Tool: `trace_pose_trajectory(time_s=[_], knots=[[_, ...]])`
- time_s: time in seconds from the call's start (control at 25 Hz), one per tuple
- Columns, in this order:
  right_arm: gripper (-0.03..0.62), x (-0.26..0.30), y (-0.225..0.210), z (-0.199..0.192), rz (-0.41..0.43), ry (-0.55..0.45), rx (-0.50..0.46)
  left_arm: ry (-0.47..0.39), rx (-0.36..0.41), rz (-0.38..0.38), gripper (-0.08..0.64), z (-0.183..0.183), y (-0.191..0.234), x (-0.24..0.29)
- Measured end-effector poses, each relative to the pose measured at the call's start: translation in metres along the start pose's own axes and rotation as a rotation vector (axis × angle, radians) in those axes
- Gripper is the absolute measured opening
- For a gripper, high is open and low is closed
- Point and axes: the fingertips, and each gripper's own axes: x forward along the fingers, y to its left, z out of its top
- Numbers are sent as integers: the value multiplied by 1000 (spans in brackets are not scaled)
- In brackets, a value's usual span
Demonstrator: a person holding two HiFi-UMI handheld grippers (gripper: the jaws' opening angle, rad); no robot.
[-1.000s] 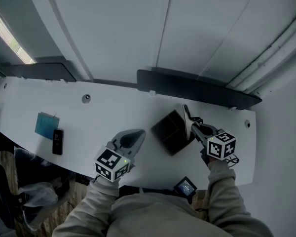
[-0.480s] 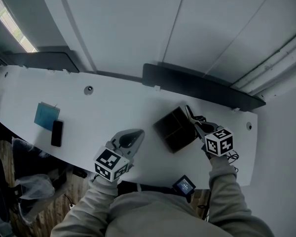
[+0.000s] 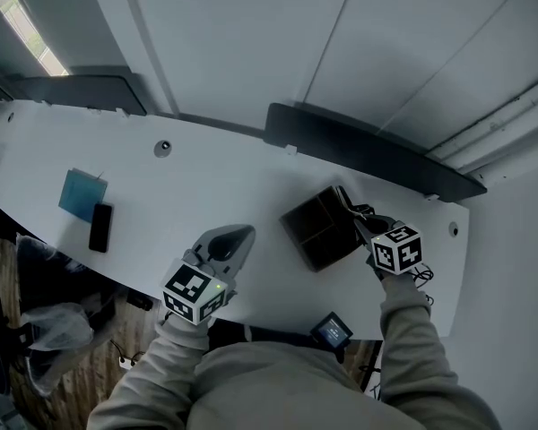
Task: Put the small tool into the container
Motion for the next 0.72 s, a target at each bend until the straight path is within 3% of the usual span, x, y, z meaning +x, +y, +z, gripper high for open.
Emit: trace_pose_trajectory(time_s=[0.16, 0.72], knots=[[21, 6, 0, -5, 10, 15, 1, -18, -24, 52, -5, 0, 13, -6], [21, 24, -3, -18, 28, 92, -25, 2, -52, 53, -5, -14, 14, -3]])
